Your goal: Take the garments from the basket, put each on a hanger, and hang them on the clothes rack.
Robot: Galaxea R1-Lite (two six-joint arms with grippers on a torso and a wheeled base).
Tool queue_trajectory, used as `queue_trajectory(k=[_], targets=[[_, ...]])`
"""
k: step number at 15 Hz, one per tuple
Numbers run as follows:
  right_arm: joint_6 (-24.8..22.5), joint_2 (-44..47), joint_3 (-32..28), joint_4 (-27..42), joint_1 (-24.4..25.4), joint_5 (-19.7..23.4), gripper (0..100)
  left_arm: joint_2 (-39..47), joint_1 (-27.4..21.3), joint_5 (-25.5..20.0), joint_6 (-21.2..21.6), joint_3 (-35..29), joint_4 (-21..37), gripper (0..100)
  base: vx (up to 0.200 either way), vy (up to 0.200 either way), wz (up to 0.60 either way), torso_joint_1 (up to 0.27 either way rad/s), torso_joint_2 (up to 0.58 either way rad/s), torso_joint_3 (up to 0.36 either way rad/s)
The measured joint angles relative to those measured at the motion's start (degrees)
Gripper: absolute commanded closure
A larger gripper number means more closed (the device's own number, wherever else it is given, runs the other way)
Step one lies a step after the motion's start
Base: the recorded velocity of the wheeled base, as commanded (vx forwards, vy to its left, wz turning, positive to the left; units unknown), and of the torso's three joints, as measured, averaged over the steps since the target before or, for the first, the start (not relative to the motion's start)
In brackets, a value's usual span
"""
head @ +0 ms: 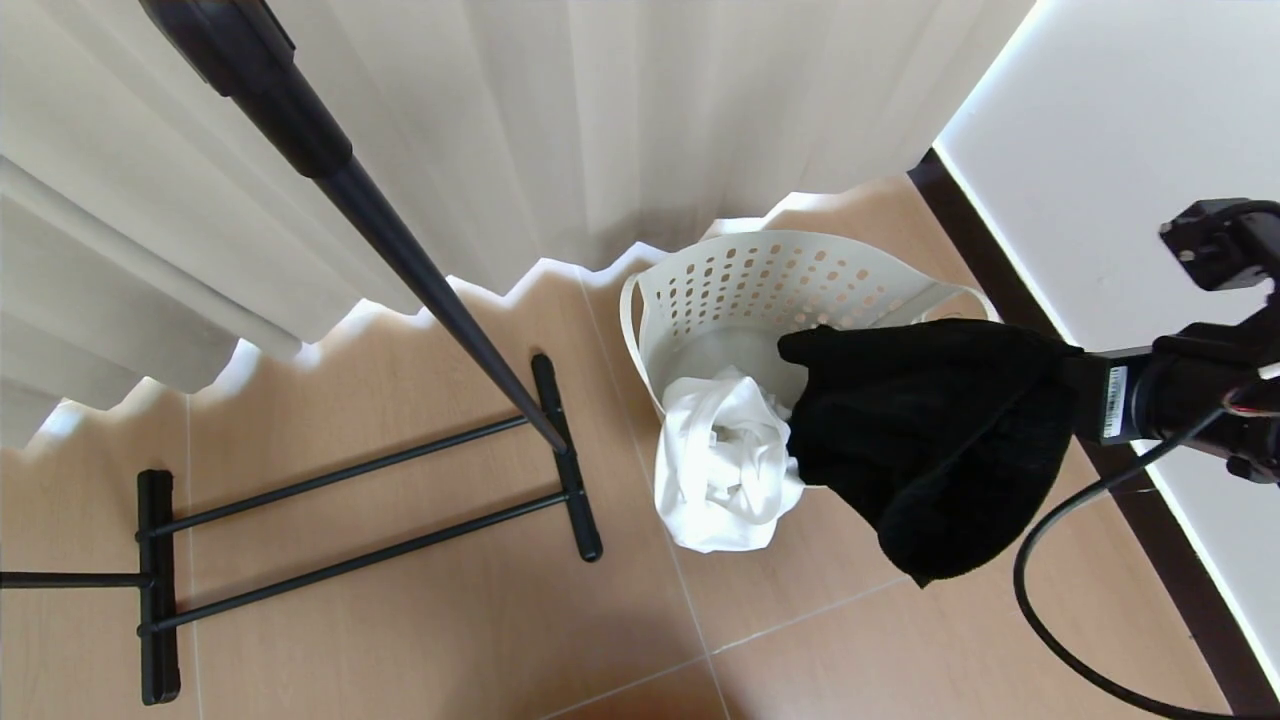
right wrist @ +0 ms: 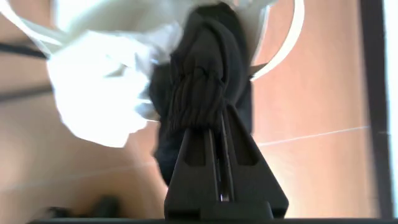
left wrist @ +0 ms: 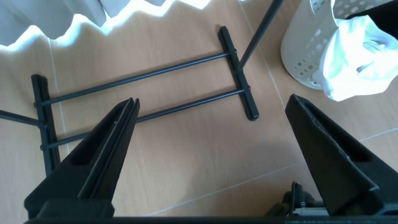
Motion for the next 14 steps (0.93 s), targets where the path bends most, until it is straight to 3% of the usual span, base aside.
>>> queue_trajectory(k=[4,14], targets=[[1.8,-4.9,1.9,0.1,2.6,1.4,100,0.0,0.0,-0.1,0.0,0.0,0.0,0,0.000,0.000,0.00,0.000,0.00,0.058],[1.8,-6.0,3.3,0.0,2.7,1.5,100,0.0,0.0,0.0,-0.1,0.0,0.0,0,0.000,0.000,0.00,0.001,0.00,0.193]])
